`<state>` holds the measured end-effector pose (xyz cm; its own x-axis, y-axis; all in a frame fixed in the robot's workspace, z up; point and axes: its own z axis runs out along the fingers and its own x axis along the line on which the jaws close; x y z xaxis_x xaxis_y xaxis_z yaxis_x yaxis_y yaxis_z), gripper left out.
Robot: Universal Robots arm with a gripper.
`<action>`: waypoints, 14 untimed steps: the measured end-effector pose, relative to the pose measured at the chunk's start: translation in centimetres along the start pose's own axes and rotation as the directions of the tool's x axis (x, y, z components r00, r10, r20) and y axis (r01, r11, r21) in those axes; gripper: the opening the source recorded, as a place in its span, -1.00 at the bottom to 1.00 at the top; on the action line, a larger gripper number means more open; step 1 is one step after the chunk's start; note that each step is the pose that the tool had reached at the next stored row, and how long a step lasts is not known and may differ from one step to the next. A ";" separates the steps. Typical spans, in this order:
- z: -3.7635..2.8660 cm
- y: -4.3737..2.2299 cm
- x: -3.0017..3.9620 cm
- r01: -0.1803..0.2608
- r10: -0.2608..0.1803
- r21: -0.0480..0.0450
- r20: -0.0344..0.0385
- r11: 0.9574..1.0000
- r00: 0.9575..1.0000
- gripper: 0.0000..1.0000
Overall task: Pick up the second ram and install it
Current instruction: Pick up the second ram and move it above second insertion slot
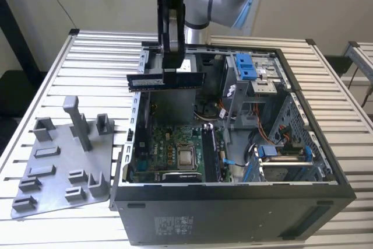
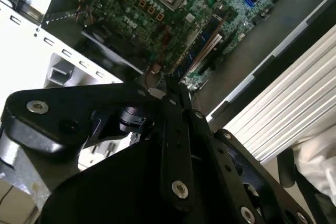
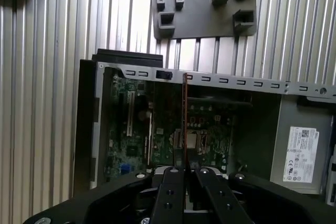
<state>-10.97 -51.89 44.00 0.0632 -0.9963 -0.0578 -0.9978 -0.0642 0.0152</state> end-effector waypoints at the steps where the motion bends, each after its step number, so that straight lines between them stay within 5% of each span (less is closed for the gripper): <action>1: -0.01 -0.48 0.03 0.000 0.000 0.000 0.000 1.000 1.000 -0.73; 14: -0.08 -6.36 0.40 0.000 0.000 0.000 0.000 1.000 1.000 -0.73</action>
<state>-4.60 -51.89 43.96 0.0633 -0.9963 -0.0579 -0.9978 -0.0642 0.0153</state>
